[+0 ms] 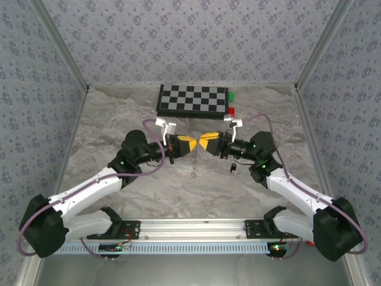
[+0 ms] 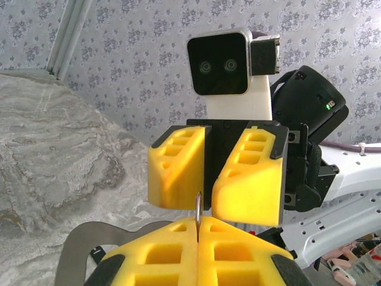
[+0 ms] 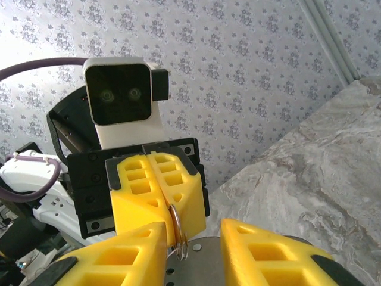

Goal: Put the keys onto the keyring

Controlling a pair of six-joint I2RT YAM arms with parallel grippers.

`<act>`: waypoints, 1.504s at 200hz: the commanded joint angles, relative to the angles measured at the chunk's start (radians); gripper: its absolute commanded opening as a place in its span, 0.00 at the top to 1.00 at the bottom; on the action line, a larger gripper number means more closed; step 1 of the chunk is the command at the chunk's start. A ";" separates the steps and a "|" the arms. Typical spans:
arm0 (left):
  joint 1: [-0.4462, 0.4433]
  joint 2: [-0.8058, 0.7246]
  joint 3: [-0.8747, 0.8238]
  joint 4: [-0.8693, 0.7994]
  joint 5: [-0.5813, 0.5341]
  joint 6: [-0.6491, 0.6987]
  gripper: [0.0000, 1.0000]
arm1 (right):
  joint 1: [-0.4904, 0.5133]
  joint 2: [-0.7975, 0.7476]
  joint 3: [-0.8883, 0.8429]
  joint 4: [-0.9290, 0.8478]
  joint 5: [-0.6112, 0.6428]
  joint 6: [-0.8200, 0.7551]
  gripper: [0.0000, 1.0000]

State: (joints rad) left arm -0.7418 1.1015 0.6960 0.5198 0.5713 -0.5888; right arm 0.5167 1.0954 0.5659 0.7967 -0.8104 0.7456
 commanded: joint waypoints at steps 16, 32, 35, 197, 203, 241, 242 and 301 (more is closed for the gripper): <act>-0.007 -0.021 0.010 0.033 0.002 0.005 1.00 | 0.017 0.018 0.048 0.041 -0.041 0.005 0.76; -0.006 -0.020 0.008 0.032 0.001 0.008 1.00 | 0.022 0.024 0.049 0.050 -0.045 0.011 0.77; -0.007 -0.020 0.009 0.032 0.001 0.008 1.00 | 0.022 0.026 0.051 0.054 -0.046 0.012 0.78; -0.006 -0.014 0.012 0.015 0.011 0.021 1.00 | 0.029 0.007 0.056 -0.018 -0.042 -0.049 1.00; -0.007 -0.014 0.013 0.014 0.014 0.021 1.00 | 0.029 0.003 0.057 -0.031 -0.039 -0.056 1.00; -0.007 -0.030 0.018 -0.011 0.007 0.033 0.95 | 0.025 -0.019 0.057 -0.075 -0.029 -0.083 1.00; -0.007 -0.030 0.018 -0.014 0.005 0.035 0.94 | 0.024 -0.020 0.058 -0.076 -0.029 -0.083 1.00; 0.010 -0.156 0.033 -0.228 -0.195 0.105 0.41 | -0.007 -0.053 0.050 -0.139 0.053 -0.082 1.00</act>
State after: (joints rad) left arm -0.7399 1.0103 0.6960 0.3763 0.4805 -0.5266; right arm 0.5220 1.0763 0.5880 0.6838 -0.8124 0.6804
